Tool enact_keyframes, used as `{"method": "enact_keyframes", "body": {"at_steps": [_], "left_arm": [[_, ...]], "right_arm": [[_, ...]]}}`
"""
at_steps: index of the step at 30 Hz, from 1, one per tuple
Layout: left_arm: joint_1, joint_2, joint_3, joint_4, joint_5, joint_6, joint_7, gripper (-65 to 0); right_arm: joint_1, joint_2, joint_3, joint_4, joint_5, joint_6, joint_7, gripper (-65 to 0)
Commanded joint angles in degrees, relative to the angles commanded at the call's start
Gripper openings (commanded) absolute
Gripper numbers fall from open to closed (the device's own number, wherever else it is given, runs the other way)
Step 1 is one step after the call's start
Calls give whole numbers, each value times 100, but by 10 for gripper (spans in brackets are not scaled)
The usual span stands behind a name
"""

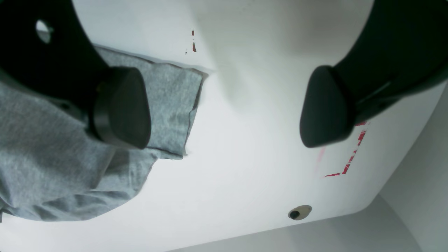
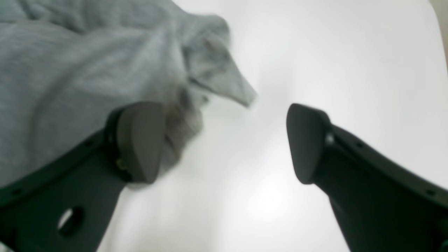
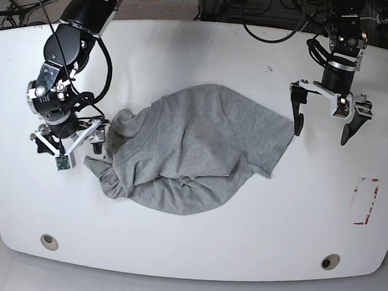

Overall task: Fold the T-shirt properly
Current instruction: 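Release the fabric and lift the right gripper away from the shirt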

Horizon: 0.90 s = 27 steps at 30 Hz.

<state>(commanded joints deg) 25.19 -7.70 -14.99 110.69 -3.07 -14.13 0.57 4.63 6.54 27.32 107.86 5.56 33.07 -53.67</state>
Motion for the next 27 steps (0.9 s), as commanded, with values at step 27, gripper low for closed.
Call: {"method": "enact_keyframes", "body": {"at_steps": [27], "left_arm": [[-22, -12, 208, -208, -31, 56, -26, -2]], "right_arm": [[-1302, -318, 1838, 448, 1110, 324, -226, -139]]}}
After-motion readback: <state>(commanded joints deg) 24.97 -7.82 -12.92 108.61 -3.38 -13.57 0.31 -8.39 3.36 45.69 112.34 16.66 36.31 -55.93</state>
